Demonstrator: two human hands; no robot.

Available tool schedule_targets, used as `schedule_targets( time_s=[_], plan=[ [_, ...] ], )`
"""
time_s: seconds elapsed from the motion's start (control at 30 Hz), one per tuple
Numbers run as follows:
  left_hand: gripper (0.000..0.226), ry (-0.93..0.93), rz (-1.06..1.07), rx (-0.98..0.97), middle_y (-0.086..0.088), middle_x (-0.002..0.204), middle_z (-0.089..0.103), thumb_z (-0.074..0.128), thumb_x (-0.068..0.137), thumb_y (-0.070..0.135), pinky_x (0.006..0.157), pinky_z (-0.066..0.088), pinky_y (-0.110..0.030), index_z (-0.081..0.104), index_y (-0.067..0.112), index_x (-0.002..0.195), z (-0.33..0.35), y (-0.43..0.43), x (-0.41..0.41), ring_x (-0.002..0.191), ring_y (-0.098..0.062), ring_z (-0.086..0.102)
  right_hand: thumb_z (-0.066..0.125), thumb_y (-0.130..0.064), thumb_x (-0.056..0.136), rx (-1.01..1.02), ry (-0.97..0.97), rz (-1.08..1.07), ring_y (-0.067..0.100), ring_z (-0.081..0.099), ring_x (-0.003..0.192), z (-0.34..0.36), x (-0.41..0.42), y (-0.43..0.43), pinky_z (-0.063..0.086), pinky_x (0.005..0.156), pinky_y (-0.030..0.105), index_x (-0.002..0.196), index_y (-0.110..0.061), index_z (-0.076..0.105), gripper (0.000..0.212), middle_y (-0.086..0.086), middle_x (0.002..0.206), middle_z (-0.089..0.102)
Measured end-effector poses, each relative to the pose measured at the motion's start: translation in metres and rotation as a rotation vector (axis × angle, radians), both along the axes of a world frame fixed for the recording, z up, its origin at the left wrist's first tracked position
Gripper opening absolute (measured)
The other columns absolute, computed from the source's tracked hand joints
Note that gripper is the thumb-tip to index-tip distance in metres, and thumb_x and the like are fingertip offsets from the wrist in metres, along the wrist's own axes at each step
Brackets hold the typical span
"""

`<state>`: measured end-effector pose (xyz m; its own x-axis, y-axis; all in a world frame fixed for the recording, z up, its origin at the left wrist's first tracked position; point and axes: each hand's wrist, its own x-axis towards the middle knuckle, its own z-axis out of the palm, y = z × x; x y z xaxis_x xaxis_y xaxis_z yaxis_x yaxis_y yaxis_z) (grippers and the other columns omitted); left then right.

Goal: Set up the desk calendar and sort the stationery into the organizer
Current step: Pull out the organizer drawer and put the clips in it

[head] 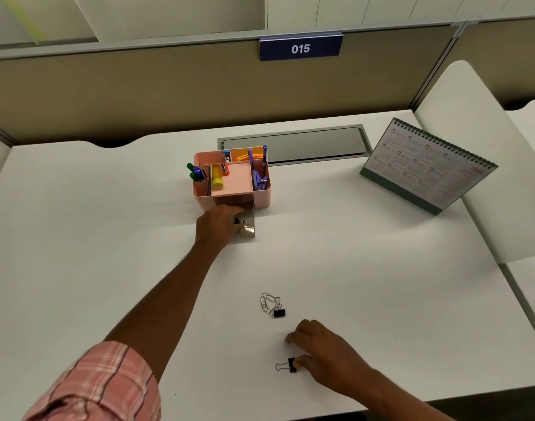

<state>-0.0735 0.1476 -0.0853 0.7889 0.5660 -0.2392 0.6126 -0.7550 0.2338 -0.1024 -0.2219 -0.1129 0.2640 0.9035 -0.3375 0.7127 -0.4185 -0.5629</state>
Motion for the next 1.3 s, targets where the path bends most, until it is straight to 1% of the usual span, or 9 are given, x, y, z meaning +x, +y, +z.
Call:
schedule_targets(
  time_s=[0.07,0.2,0.33,0.43,0.57,0.63,0.8,1.1,1.3],
  plan=[
    [0.050,-0.064,0.025,0.014,0.000,0.132,0.069,0.076,0.091,0.032,0.092,0.056,-0.037,0.062,0.030,0.139,0.002,-0.004,-0.005,0.113,-0.024,0.066,0.056,-0.050,0.094,0.003,-0.008,0.003,0.009,0.046,0.115,0.000,-0.001,-0.001,0.050,0.084,0.032,0.130,-0.034,0.054,0.040,-0.014,0.120,0.049],
    [0.055,-0.328,0.170,-0.021,-0.002,0.131,0.069,0.078,0.090,0.029,0.090,0.058,-0.039,0.059,0.026,0.143,0.004,-0.027,-0.025,0.111,-0.025,0.067,0.056,-0.062,0.086,-0.020,-0.092,0.059,0.013,0.049,0.111,-0.001,-0.008,-0.002,0.050,0.077,0.034,0.128,-0.031,0.056,0.052,-0.011,0.119,0.052],
    [0.054,-0.439,0.317,-0.104,0.004,0.103,0.068,0.077,0.089,0.030,0.074,0.052,-0.033,0.058,0.031,0.139,0.000,-0.067,-0.054,0.093,-0.020,0.064,0.058,-0.055,0.085,-0.037,-0.188,0.096,0.018,0.052,0.105,-0.002,-0.014,0.001,0.051,0.071,0.037,0.115,-0.026,0.058,0.041,-0.007,0.113,0.053],
    [0.044,-0.441,0.382,-0.180,0.011,0.088,0.059,0.077,0.088,0.037,0.070,0.043,-0.029,0.060,0.036,0.129,-0.004,-0.098,-0.076,0.083,-0.011,0.058,0.060,-0.048,0.088,-0.045,-0.208,0.101,0.019,0.054,0.102,-0.003,-0.017,0.001,0.052,0.069,0.037,0.108,-0.024,0.061,0.031,-0.006,0.110,0.055],
    [0.030,-0.390,0.457,-0.246,0.012,0.086,0.057,0.075,0.086,0.044,0.065,0.040,-0.028,0.056,0.038,0.109,-0.012,-0.141,-0.100,0.076,-0.008,0.058,0.064,-0.042,0.088,-0.046,-0.250,0.077,0.016,0.059,0.087,-0.009,-0.016,-0.002,0.049,0.056,0.033,0.096,-0.027,0.059,0.017,-0.009,0.097,0.055],
    [0.029,-0.360,0.497,-0.261,0.012,0.085,0.057,0.075,0.086,0.046,0.063,0.039,-0.028,0.054,0.037,0.103,-0.016,-0.162,-0.111,0.074,-0.007,0.056,0.062,-0.038,0.091,-0.039,-0.260,0.041,0.017,0.060,0.085,-0.009,-0.013,-0.001,0.048,0.056,0.033,0.099,-0.028,0.058,0.014,-0.009,0.097,0.054],
    [0.031,-0.351,0.571,-0.289,0.013,0.081,0.055,0.073,0.086,0.054,0.059,0.042,-0.028,0.050,0.034,0.092,-0.021,-0.203,-0.130,0.073,-0.006,0.056,0.053,-0.038,0.100,-0.027,-0.272,-0.118,0.017,0.060,0.098,-0.001,0.009,0.008,0.051,0.068,0.033,0.117,-0.026,0.059,0.021,-0.006,0.109,0.058],
    [0.042,-0.298,0.494,-0.147,0.017,0.082,0.054,0.070,0.077,0.071,0.056,0.048,-0.028,0.050,0.035,0.087,-0.029,-0.229,-0.135,0.082,-0.008,0.051,0.057,-0.042,0.098,-0.058,-0.297,-0.276,0.017,0.060,0.098,0.007,0.041,0.018,0.050,0.069,0.034,0.107,-0.026,0.061,0.018,-0.008,0.104,0.057],
    [0.035,-0.292,0.447,-0.110,0.017,0.084,0.057,0.075,0.077,0.066,0.056,0.049,-0.025,0.062,0.035,0.086,-0.038,-0.231,-0.135,0.084,-0.008,0.055,0.057,-0.041,0.099,-0.053,-0.325,-0.252,0.019,0.061,0.095,0.009,0.061,0.037,0.052,0.070,0.036,0.107,-0.021,0.062,0.022,-0.004,0.105,0.058]
  ],
)
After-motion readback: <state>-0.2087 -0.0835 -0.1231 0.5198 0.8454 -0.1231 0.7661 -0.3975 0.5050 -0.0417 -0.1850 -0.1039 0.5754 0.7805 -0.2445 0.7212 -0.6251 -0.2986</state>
